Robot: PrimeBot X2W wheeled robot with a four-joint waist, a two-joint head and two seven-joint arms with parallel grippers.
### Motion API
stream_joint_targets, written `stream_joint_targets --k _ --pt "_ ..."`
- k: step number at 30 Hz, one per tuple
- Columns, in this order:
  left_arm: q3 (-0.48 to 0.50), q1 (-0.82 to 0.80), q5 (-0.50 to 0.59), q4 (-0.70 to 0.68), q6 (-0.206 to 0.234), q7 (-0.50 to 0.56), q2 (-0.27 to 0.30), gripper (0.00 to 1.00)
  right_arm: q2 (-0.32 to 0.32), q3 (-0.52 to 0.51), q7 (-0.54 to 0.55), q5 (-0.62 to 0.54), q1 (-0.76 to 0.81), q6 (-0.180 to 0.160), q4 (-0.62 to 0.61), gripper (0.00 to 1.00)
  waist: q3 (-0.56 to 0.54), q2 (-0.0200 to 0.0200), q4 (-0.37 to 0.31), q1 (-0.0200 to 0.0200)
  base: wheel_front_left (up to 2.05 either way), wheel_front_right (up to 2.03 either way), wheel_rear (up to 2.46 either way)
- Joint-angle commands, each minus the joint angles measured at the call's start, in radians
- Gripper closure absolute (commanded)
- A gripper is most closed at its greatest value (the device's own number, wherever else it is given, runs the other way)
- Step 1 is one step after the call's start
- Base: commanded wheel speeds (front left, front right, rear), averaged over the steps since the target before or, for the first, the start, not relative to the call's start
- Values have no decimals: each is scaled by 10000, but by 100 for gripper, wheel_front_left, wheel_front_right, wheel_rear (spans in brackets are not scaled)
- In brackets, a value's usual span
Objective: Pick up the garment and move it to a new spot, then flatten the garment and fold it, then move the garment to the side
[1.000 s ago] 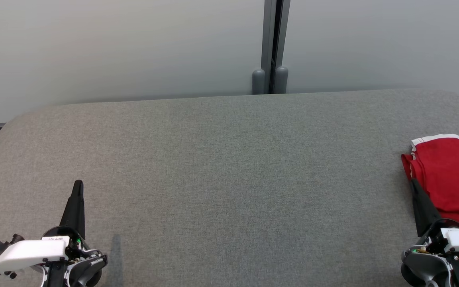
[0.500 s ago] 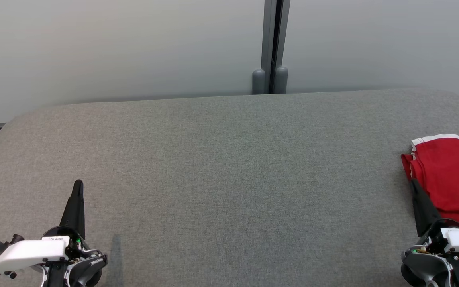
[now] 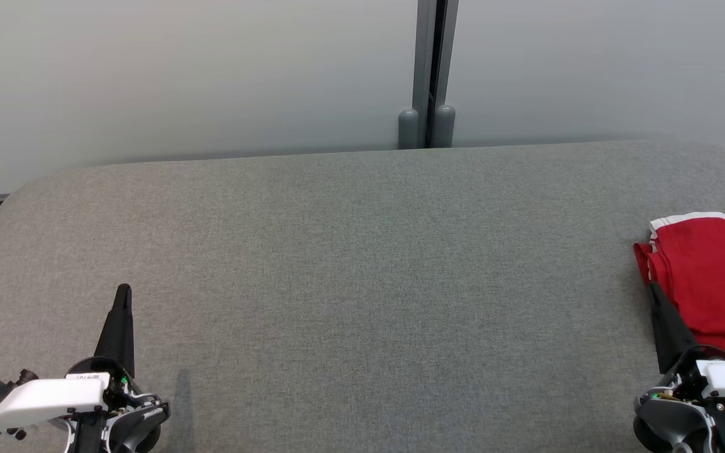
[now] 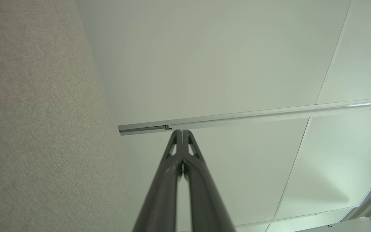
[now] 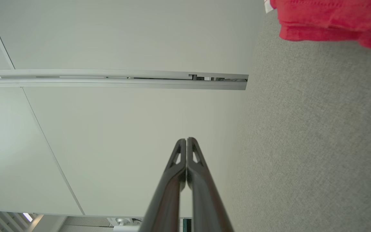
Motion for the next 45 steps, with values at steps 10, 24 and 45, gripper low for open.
stream_joint_targets --k 10,24,45 --pt "39 -133 -14 -30 -43 30 49 100 -92 -10 31 24 90 4 -37 100 0 -1 0 0 0 0 0" --pt "39 -133 -14 -30 -43 30 50 100 -92 -10 31 25 91 4 -37 100 0 -1 0 0 0 0 0" --pt "39 -133 -14 -31 -43 30 50 100 -92 -9 30 25 90 4 -37 100 0 -1 0 0 0 0 0"
